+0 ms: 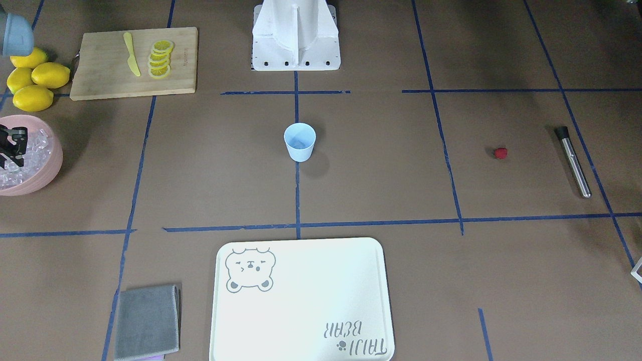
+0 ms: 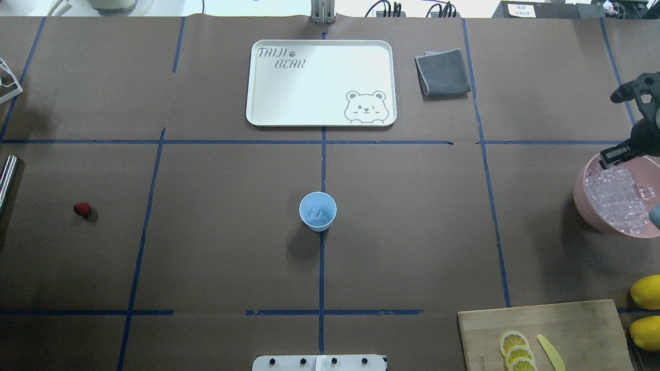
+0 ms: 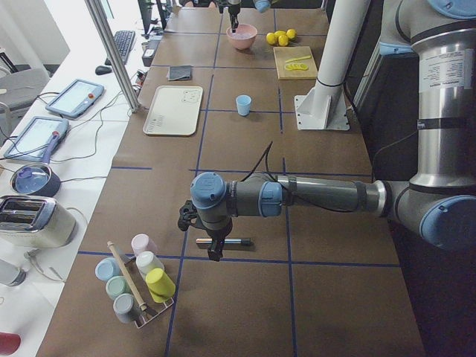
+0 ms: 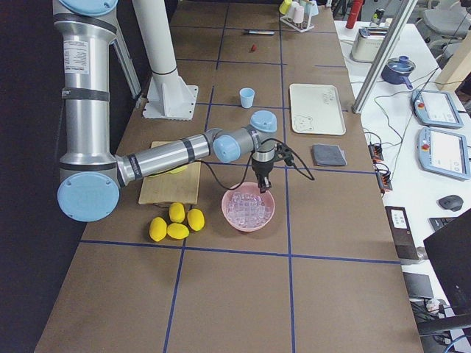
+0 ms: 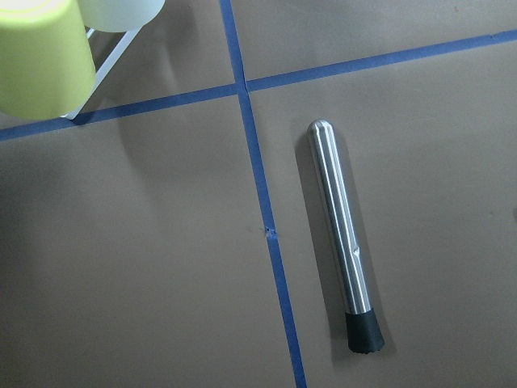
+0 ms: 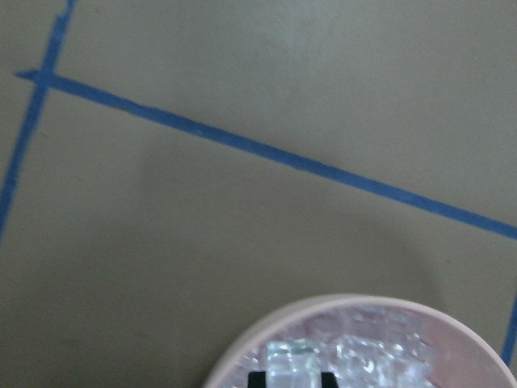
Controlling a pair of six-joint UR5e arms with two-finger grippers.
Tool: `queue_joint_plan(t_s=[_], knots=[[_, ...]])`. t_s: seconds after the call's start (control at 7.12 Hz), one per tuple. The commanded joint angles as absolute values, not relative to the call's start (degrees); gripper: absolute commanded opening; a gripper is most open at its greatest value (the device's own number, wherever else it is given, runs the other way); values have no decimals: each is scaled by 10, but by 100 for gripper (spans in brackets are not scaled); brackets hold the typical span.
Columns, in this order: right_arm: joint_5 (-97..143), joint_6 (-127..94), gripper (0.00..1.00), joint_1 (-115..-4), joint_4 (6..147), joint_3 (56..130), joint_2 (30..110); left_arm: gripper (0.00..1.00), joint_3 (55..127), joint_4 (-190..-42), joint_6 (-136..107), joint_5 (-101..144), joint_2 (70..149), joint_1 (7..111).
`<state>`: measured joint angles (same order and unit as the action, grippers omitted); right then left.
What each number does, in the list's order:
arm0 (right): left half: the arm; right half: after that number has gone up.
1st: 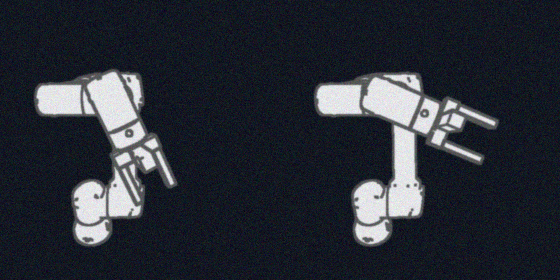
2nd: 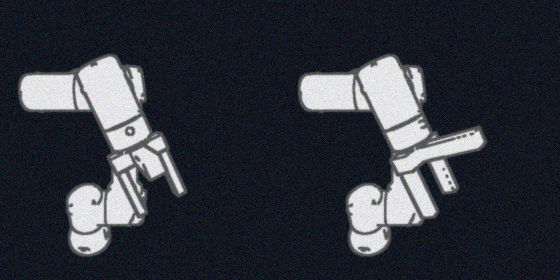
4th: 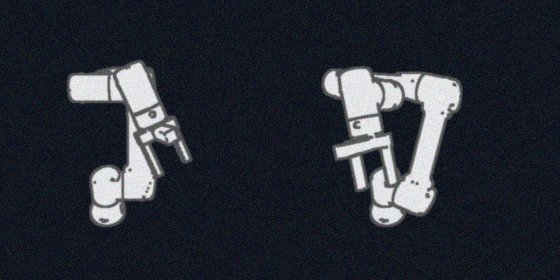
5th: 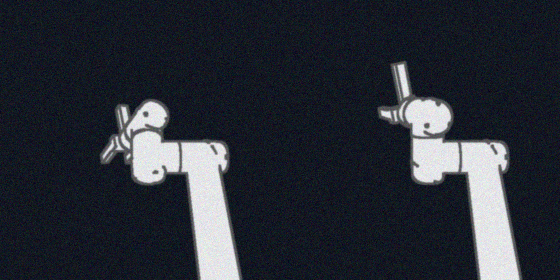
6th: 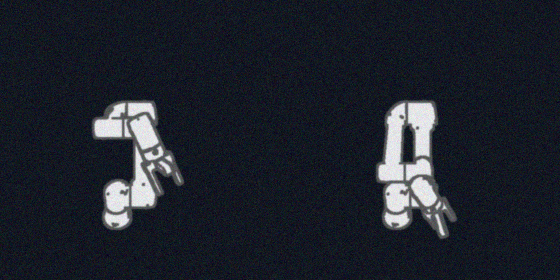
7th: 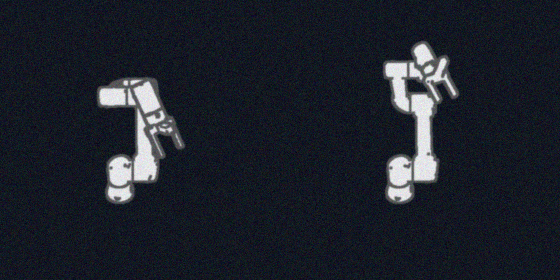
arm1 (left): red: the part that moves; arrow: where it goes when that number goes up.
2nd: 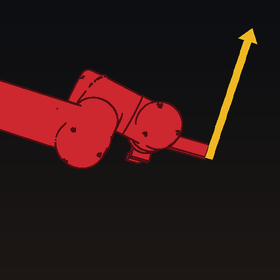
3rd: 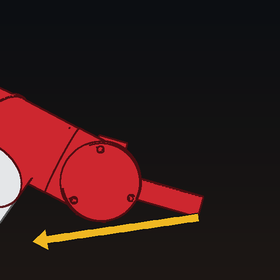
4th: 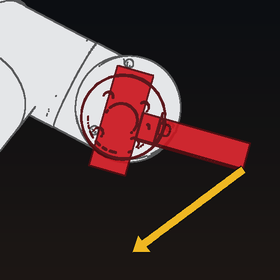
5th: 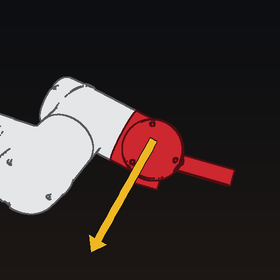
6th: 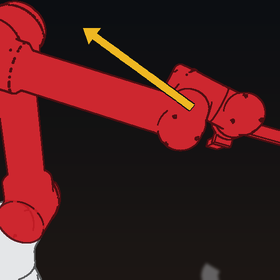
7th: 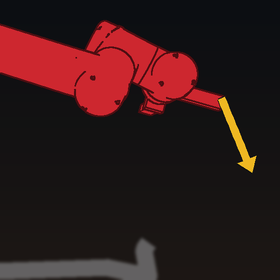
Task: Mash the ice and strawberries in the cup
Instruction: 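Grasp a third ice cube from the bowl with the right gripper, then carry the ice cube over the light-blue cup and release it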
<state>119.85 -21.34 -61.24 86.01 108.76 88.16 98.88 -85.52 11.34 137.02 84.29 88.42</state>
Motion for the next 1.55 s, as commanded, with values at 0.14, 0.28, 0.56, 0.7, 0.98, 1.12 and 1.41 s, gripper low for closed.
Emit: queue_joint_plan(t_s=[0.14,0.28,0.56,0.7,0.98,1.12,1.41], knots=[[1184,-443,3,-483,901,1086,700,100,991,-855,113,1369,845,884],[1154,-529,3,-437,901,1076,655,100,997,-853,113,1369,845,884],[1117,-635,3,-374,901,1033,556,100,998,-853,113,1369,843,884],[1105,-679,3,-347,902,1014,515,100,997,-853,113,1369,843,884],[1050,-734,3,-293,939,963,434,100,996,-853,113,1369,843,884],[1033,-746,3,-269,967,944,403,100,996,-853,113,1369,843,884],[1027,-758,4,-258,969,937,400,100,996,-854,113,1369,843,884]])
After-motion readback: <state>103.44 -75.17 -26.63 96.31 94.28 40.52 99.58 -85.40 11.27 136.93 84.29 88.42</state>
